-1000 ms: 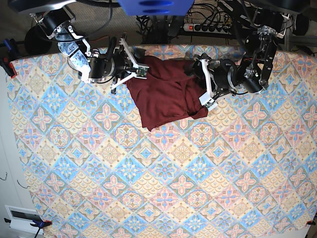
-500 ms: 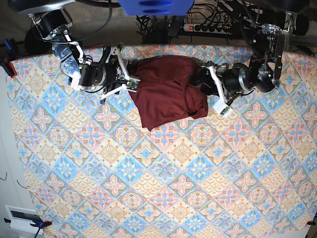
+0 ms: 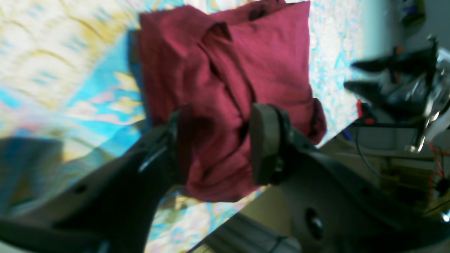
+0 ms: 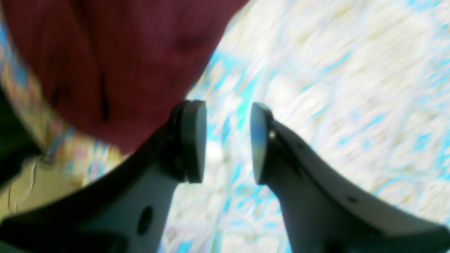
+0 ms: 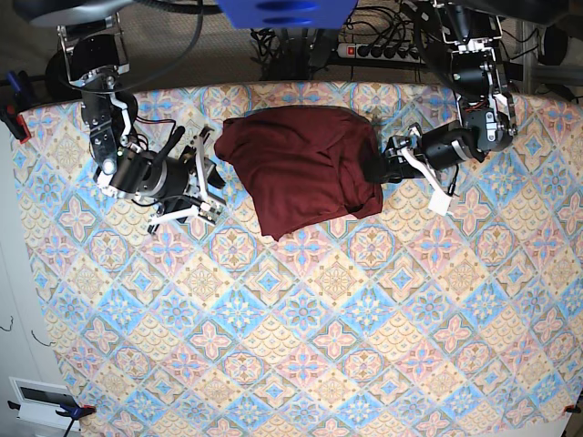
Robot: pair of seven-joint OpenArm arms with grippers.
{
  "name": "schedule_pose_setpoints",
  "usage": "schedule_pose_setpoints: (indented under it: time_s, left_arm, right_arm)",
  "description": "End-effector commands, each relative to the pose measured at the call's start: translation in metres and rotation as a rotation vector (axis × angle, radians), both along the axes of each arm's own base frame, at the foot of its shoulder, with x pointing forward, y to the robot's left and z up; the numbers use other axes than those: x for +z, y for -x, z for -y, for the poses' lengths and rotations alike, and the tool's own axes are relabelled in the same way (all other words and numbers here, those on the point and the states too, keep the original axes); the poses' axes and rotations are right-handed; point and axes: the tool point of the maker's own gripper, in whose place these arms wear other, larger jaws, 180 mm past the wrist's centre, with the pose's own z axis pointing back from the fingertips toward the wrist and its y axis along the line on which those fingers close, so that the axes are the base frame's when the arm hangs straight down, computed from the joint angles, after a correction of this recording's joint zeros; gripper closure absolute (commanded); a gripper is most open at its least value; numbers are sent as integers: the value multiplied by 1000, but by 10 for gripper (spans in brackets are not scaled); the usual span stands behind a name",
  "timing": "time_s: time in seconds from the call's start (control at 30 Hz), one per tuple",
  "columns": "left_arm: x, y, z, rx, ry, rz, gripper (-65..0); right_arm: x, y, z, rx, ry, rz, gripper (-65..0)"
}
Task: Layout the t-shirt on the table in an organized manner, then fold the t-shirt properly
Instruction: 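Grasp the bundle corner with the right gripper and fold it over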
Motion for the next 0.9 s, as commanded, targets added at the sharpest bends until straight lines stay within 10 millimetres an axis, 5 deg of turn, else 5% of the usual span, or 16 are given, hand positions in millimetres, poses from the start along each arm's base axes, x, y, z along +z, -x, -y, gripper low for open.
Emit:
schedule_pose_setpoints:
  time_s: [0.0, 0.2, 0.3, 0.67, 0.87]
  left_arm:
    - [17, 0, 12, -34, 29, 52, -205]
    - [33, 23, 48, -146, 45, 89, -86]
    - [28, 32, 53, -163, 51, 65, 0]
    - [7, 37, 46, -135, -44, 31, 0]
    - [-35, 44, 24, -100, -180, -66, 0]
  right_arm:
    - [15, -13, -7, 8, -35, 53, -190]
    - [8, -25, -12, -15, -80, 36, -53]
    - [13, -39, -35, -25, -149, 36, -7]
    - [1, -70, -90, 94, -85, 36, -7]
    - [-24, -69, -115, 159, -12, -5, -7]
